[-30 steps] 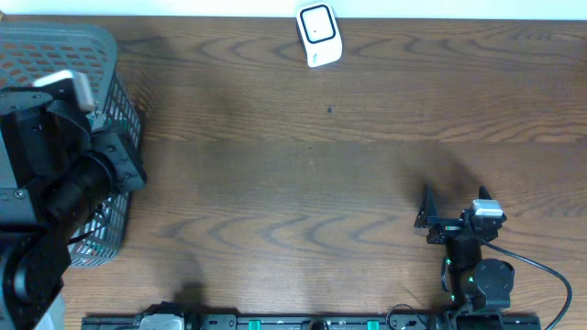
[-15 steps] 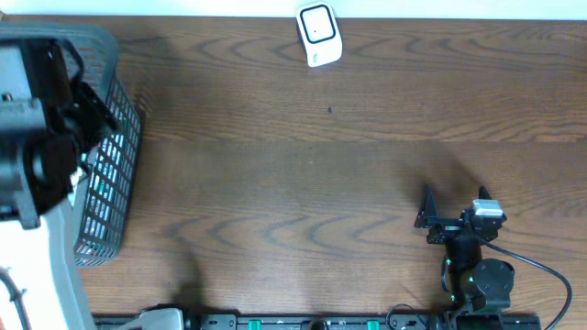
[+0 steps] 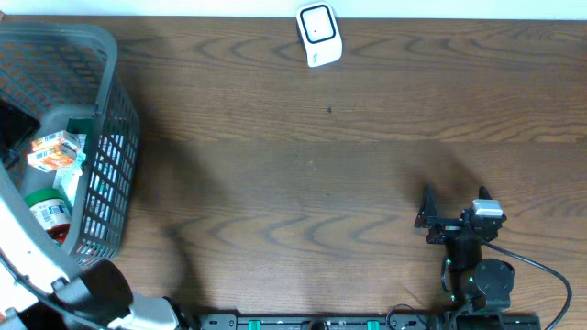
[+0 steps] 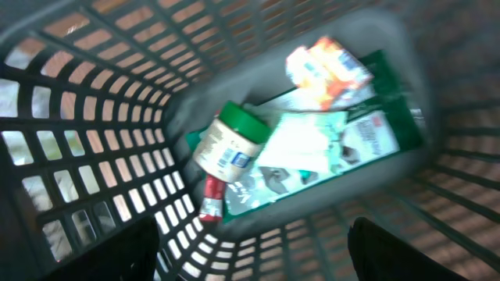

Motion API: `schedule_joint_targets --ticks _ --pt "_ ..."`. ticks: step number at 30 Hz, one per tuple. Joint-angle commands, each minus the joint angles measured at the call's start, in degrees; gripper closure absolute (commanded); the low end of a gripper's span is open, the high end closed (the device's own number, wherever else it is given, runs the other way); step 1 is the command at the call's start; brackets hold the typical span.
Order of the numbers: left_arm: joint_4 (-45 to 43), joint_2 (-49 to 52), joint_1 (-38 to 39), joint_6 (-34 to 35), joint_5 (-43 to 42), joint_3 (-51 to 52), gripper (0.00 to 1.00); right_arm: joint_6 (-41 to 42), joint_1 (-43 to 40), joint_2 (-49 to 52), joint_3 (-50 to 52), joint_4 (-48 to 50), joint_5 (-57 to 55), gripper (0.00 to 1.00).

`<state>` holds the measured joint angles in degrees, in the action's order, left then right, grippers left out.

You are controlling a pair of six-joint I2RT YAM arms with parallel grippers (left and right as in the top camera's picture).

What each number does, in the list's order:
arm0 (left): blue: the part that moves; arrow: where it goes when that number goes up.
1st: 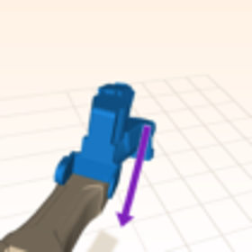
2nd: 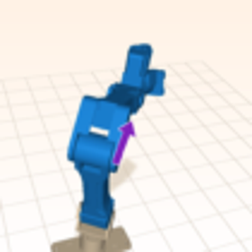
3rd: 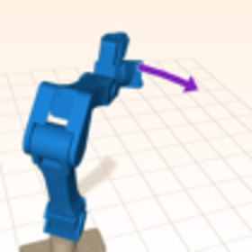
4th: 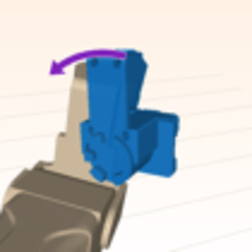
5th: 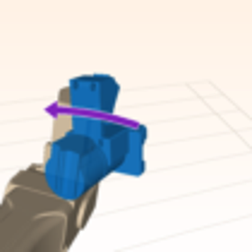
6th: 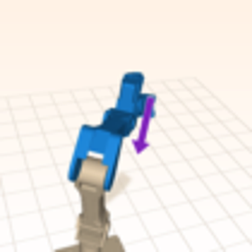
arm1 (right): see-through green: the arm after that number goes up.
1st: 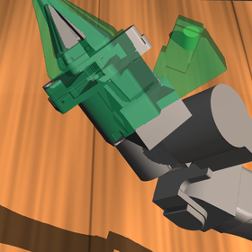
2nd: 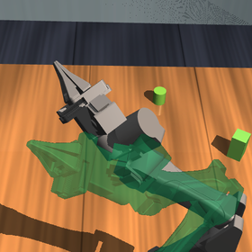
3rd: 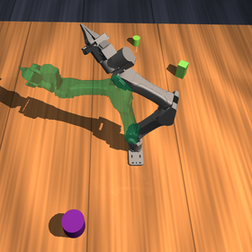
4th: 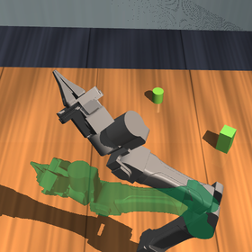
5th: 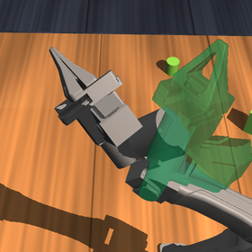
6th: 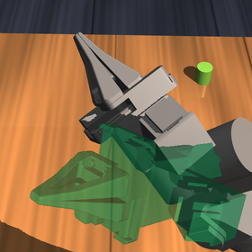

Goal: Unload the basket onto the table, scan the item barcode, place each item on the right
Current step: 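Reach the left gripper into the grey basket toward the green-lidded jar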

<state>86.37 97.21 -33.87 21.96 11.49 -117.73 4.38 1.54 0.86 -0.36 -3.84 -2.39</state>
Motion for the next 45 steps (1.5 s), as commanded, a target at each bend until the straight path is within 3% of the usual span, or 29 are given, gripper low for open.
schedule_joint_targets --ticks 1,10,11,17,45 --pt "0.8 3.2 -3.0 -2.8 -0.5 3.1 0.22 0.7 0.2 -0.2 0.1 -0.2 -0.5 0.01" --pt "-4.5 5.5 -4.5 -4.4 -0.5 14.3 0.12 0.7 0.2 -0.2 0.1 -0.2 -0.5 0.01" --pt "-6.5 5.5 -4.5 -4.4 -0.5 16.0 0.02 0.7 0.2 -0.2 0.1 -0.2 -0.5 0.01" --pt "-12.7 5.6 -4.5 -11.1 -0.5 21.9 0.02 0.7 0.2 -0.2 0.1 -0.2 -0.5 0.01" --pt "-30.0 5.6 -6.9 -11.2 0.1 38.8 0.05 0.7 0.2 -0.2 0.1 -0.2 -0.5 0.01"
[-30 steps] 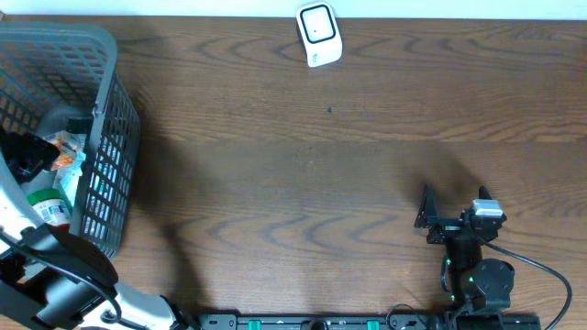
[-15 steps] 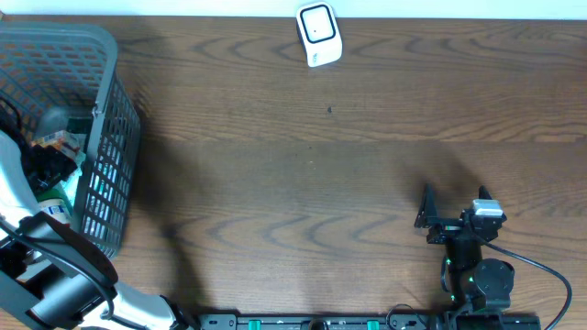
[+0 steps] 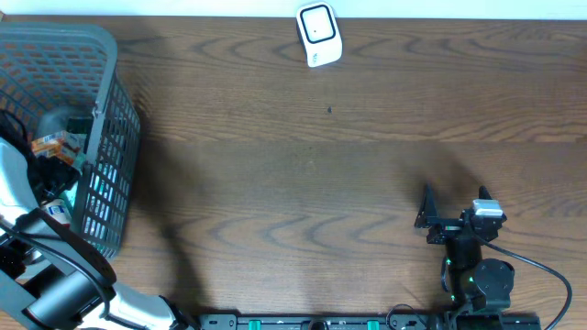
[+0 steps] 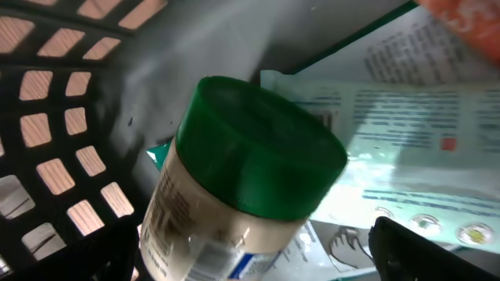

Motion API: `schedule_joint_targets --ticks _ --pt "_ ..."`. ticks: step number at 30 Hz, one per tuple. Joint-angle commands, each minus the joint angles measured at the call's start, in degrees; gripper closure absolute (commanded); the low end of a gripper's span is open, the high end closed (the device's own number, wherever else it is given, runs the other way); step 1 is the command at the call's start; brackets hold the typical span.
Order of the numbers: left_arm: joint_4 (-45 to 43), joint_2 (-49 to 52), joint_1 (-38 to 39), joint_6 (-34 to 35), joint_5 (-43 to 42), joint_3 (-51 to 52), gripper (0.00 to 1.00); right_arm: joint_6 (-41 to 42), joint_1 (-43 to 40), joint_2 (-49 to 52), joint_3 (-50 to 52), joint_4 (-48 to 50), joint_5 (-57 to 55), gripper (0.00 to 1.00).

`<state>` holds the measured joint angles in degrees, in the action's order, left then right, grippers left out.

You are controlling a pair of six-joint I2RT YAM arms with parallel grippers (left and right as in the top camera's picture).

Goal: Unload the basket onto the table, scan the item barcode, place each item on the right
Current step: 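Reach the left gripper into the grey basket toward the green-lidded jar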

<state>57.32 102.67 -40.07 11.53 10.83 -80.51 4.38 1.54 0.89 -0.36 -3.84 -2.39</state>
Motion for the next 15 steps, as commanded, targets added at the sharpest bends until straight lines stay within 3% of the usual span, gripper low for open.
schedule_joint_targets --ticks 1,15 --pt "-1.2 0.1 -0.7 -0.8 0.7 1.9 0.05 0.7 0.2 -0.2 0.1 -0.2 -0.5 0.01" --pt "-6.9 0.1 -0.7 0.1 0.1 6.5 0.05 0.7 0.2 -0.2 0.1 -0.2 -0.5 0.01"
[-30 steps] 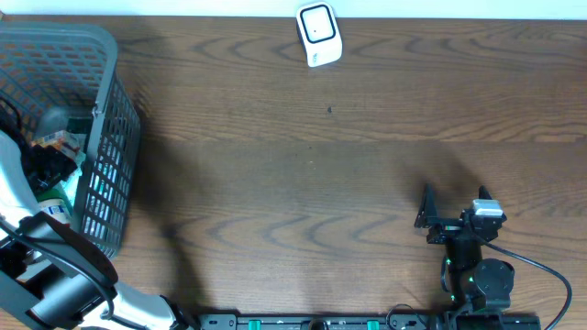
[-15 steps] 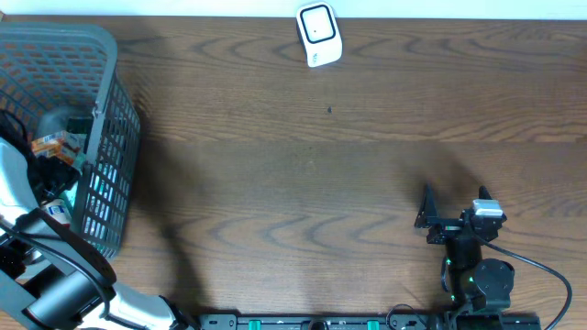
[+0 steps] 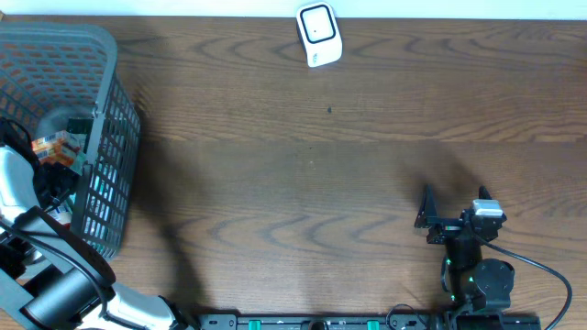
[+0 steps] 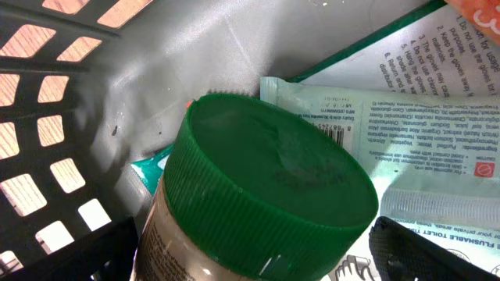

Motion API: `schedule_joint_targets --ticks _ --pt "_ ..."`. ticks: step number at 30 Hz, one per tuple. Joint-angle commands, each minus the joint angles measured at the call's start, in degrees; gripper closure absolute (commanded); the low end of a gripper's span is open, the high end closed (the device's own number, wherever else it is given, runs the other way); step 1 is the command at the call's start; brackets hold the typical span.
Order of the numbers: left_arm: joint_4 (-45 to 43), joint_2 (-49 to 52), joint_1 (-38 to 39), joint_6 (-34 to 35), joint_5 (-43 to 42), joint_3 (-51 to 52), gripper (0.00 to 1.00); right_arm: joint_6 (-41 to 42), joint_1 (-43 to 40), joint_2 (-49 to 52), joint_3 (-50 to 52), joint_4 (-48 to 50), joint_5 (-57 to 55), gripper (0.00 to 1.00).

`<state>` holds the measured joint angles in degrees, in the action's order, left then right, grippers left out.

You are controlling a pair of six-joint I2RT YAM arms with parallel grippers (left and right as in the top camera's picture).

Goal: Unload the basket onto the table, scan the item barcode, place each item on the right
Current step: 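Reach the left gripper into the grey basket toward the green-lidded jar, then grasp the green-lidded jar with the left gripper and lift it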

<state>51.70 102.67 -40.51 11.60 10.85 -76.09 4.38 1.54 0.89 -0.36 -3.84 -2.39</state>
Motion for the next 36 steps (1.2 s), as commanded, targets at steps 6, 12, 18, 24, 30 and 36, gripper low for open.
schedule_joint_targets --ticks 6,12,18,24,30,36 --pt "-3.5 0.1 -0.3 0.1 0.0 4.7 0.1 0.7 0.2 -0.2 0.1 -0.2 -0.5 0.01" --pt "-4.1 0.1 -0.3 0.0 0.0 4.7 0.27 0.7 0.2 -0.2 0.1 -0.2 -0.5 0.01" --pt "-3.0 -2.7 -0.3 0.0 0.0 1.6 0.39 0.7 0.2 -0.2 0.1 -0.2 -0.5 0.01" --pt "-3.0 -10.5 -0.3 0.0 -0.4 -3.6 0.4 0.7 0.2 -0.2 0.1 -0.2 -0.5 0.01" --pt "-6.6 -21.9 -0.2 0.0 -4.3 -8.8 0.4 0.7 0.2 -0.2 0.1 -0.2 -0.5 0.01" --pt "-13.0 -33.0 0.9 0.2 -15.2 -9.2 0.4 0.7 0.2 -0.2 0.1 -0.2 -0.5 0.01"
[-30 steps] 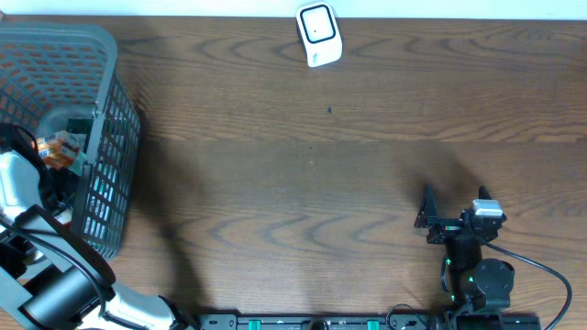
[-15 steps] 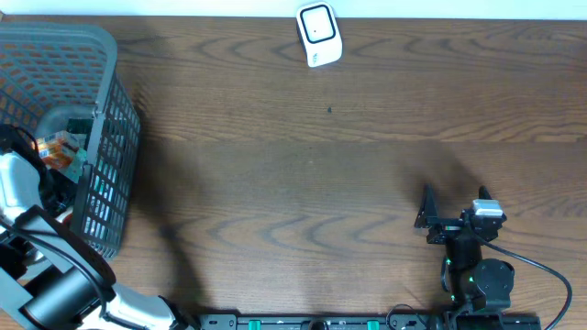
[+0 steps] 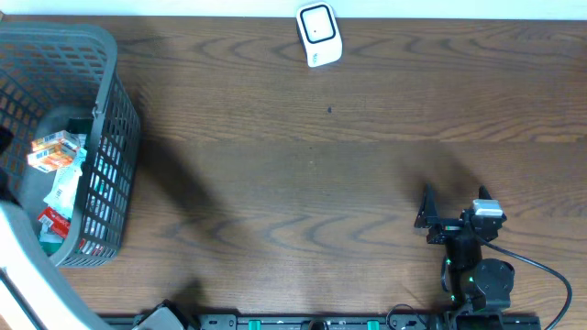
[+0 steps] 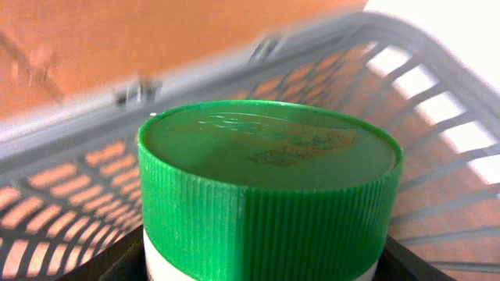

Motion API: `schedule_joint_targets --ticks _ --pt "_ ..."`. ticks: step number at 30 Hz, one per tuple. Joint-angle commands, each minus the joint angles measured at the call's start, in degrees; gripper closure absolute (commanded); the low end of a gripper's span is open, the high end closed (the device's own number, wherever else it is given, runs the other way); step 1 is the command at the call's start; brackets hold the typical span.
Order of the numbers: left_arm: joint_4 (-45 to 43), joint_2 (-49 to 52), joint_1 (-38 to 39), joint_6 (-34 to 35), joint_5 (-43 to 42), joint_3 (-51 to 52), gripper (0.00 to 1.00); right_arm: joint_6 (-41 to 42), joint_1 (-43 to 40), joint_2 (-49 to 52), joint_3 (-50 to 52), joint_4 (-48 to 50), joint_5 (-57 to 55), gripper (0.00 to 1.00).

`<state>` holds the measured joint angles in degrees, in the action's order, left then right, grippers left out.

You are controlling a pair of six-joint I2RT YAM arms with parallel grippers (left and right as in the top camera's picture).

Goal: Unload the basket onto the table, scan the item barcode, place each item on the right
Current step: 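Grasp the green-lidded jar with the left gripper and lift it, then carry the jar to the table center and release it upright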

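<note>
A jar with a ribbed green lid [image 4: 269, 179] and a white body fills the left wrist view. My left gripper [image 4: 266, 261] is shut on it, its dark fingers [image 4: 105, 261] showing at either side of the jar. Behind the jar is the rim of the grey mesh basket [image 4: 195, 74]. In the overhead view neither the jar nor the left gripper shows, only a white arm link [image 3: 16, 266] at the lower left. The white barcode scanner [image 3: 319, 35] stands at the table's far edge. My right gripper [image 3: 426, 206] rests at the near right, with no gap visible between its fingers.
The basket [image 3: 112, 64] stands at the left end of the wooden table [image 3: 303, 174]. It holds an orange-and-white pack [image 3: 53, 147], a white packet [image 3: 62, 188] and a red item [image 3: 50, 220]. The right arm's base [image 3: 477, 270] sits at the front edge.
The left gripper was down in the basket with the jar between its open fingers. It is now shut on the jar and holds it up by the basket's rim. The right arm has not moved.
First the left gripper looked down into the basket at the jar and packets. Then it was low over the lying jar, and closer still with the lid between its fingers. Now the jar is out of the basket's bottom, held in the left gripper.
</note>
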<state>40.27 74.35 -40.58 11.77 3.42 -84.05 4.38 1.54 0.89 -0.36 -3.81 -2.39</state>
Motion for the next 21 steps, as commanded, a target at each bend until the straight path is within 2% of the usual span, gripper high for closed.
schedule_joint_targets --ticks 1,6,12,15,19,21 --pt "-1.9 -6.3 1.6 0.9 -9.3 -1.3 0.4 0.7 0.2 -0.2 0.1 -0.2 -0.5 0.01" --pt "-1.8 -13.6 8.9 5.0 -19.4 -1.3 0.41 0.7 0.2 -0.1 0.1 -0.2 -0.5 0.01" --pt "3.3 -17.0 26.4 9.6 -20.1 -1.3 0.44 0.7 0.2 0.0 0.1 -0.2 -0.5 0.01" --pt "7.5 -15.3 36.2 9.9 -19.6 -1.3 0.44 0.7 0.2 0.0 0.1 -0.2 -0.5 0.01" --pt "14.9 -6.3 53.8 11.1 -12.6 -1.2 0.44 0.7 0.2 0.0 0.1 -0.2 -0.5 0.01" --pt "16.1 -1.5 58.8 11.5 -12.8 -1.2 0.44 0.7 0.2 0.0 0.1 -0.2 -0.5 0.01"
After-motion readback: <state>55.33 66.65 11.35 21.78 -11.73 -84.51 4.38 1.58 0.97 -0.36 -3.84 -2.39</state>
